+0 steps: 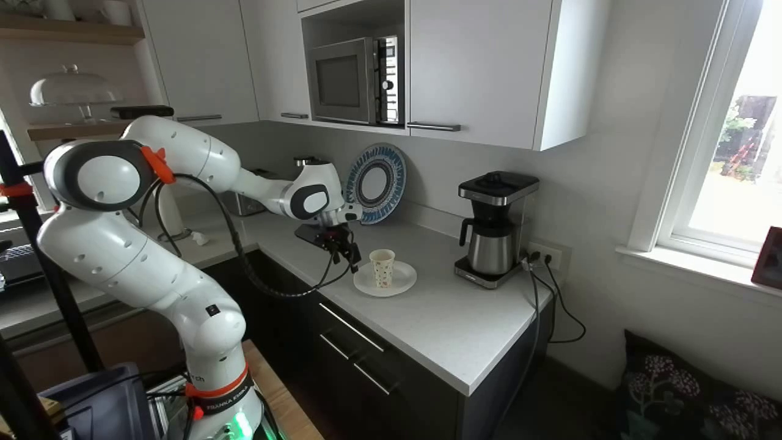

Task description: Close the microwave door

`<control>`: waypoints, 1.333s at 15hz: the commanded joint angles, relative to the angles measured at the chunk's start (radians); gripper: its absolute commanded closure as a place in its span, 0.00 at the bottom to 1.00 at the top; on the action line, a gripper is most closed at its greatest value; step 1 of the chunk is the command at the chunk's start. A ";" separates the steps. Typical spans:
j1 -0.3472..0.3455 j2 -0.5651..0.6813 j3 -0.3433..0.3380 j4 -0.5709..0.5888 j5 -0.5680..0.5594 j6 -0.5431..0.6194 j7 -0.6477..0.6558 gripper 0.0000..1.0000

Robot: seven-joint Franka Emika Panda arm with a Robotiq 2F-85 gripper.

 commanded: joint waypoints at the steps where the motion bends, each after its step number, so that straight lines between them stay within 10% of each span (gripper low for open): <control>1: 0.002 -0.041 0.003 0.024 -0.026 -0.027 0.001 0.00; 20: 0.004 -0.206 0.050 0.231 -0.185 -0.101 -0.050 0.00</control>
